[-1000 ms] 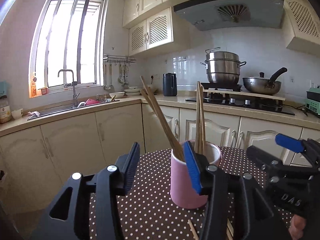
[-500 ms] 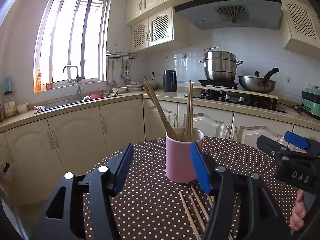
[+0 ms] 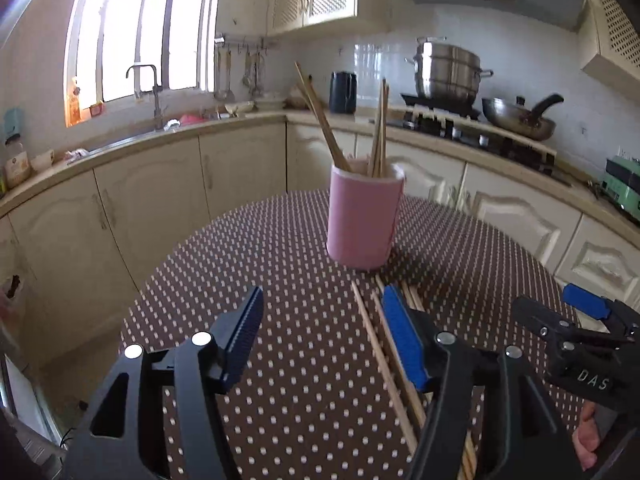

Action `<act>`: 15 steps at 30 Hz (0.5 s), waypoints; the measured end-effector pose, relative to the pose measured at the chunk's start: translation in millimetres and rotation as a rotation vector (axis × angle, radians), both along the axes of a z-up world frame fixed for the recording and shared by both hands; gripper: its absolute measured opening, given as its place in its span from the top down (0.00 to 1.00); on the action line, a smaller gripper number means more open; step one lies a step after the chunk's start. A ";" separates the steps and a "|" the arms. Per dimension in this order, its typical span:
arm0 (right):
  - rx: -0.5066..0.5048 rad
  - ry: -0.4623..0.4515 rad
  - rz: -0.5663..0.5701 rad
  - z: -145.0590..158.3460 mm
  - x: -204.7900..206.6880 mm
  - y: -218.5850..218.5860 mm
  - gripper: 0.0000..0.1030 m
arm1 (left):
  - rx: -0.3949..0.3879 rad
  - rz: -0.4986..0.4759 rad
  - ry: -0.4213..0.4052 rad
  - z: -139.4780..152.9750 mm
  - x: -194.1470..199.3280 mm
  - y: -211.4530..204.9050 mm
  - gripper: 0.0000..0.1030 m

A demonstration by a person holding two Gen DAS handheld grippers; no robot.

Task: Organize utensils
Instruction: 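Move both grippers over the loose chopsticks and close the right gripper on one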

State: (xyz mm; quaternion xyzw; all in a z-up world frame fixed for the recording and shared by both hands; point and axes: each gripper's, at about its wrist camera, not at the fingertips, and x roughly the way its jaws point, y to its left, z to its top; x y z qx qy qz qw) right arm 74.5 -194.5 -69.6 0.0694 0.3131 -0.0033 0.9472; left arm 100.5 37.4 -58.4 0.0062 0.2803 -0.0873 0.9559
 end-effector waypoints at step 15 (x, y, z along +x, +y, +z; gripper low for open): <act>-0.027 0.198 -0.009 -42.6 -7.4 21.1 0.10 | -0.070 0.000 0.237 -67.6 -15.7 5.3 0.40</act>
